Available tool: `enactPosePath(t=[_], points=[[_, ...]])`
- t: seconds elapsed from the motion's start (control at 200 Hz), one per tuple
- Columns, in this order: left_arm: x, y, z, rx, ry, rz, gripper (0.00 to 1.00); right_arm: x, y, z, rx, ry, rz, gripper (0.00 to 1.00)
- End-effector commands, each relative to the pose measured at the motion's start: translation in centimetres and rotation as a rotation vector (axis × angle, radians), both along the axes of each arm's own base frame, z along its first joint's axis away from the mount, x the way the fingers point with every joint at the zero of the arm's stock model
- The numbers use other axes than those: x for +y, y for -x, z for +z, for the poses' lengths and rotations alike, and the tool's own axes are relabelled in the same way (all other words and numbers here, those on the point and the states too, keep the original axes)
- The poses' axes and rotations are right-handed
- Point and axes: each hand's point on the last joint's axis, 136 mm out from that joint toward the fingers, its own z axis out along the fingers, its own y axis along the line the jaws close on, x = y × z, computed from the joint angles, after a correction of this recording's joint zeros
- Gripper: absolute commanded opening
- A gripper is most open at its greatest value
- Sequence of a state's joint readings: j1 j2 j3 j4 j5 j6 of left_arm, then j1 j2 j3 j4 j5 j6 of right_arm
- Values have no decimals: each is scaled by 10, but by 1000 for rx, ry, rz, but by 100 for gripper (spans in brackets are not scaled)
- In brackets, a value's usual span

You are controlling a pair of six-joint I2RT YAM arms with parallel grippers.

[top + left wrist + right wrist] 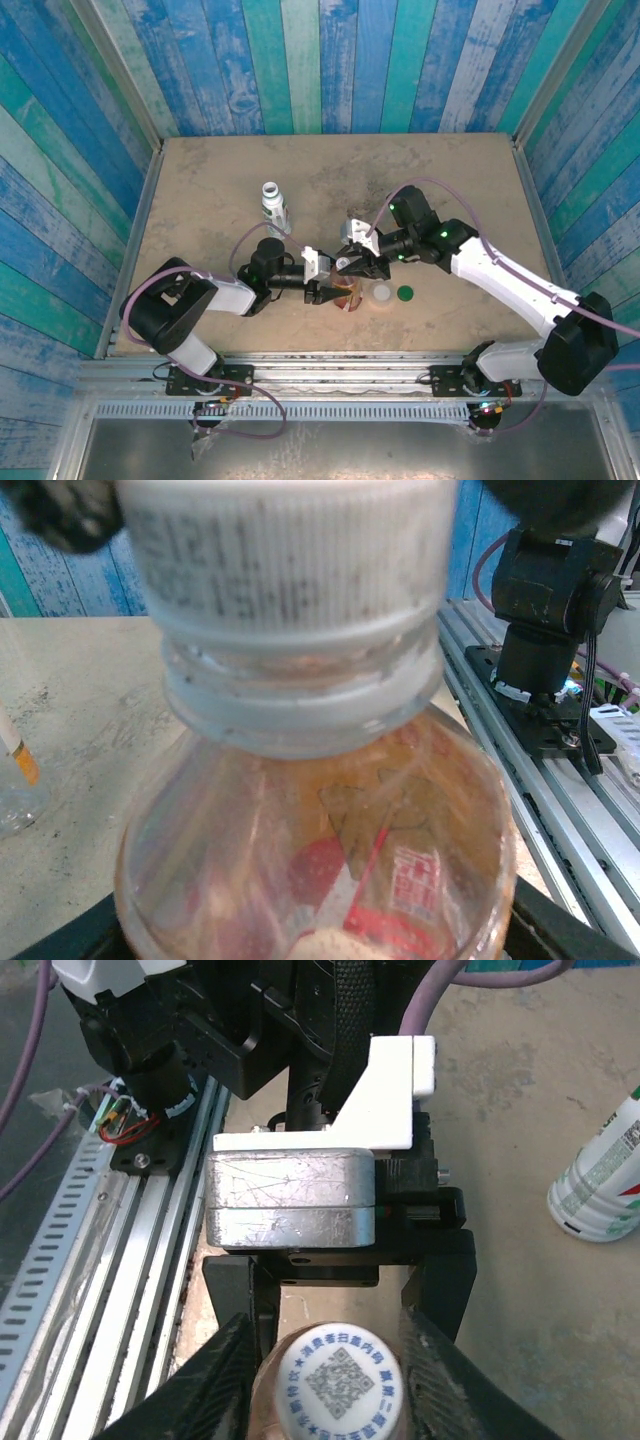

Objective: Screw on the bottle caps

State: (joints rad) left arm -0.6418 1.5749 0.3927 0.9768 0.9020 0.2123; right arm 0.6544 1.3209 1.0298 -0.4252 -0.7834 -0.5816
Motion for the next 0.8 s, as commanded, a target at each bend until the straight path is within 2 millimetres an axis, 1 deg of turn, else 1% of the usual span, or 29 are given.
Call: enactPosePath(t=[0.0, 0.09, 0.255, 0.331, 0.436, 0.561, 0.681, 0.726, 0.791], points=[[0, 5, 21, -58, 45, -15, 62, 2, 5, 7, 23, -20, 41, 35], [0, 3, 23, -60, 46, -5, 62, 1, 4, 5, 30, -12, 35, 28], [2, -4, 25, -61, 46, 45, 62, -3, 0, -2, 36, 26, -5, 24], [3, -13, 29, -66, 52, 96, 62, -5, -4, -4, 38, 43, -35, 24], [3, -33, 35, -71, 47, 198, 62, -7, -13, -8, 58, 69, -116, 25], [4, -60, 41, -52, 44, 321, 62, -9, -41, -14, 74, 52, -330, 25], [8, -82, 52, -42, 61, 435, 62, -22, -71, -20, 38, 23, -581, 24], [9, -90, 53, -38, 57, 473, 61, -25, -80, -22, 37, -7, -664, 23], [14, -102, 55, -33, 42, 541, 61, -30, -86, -24, 27, -15, -759, 22]])
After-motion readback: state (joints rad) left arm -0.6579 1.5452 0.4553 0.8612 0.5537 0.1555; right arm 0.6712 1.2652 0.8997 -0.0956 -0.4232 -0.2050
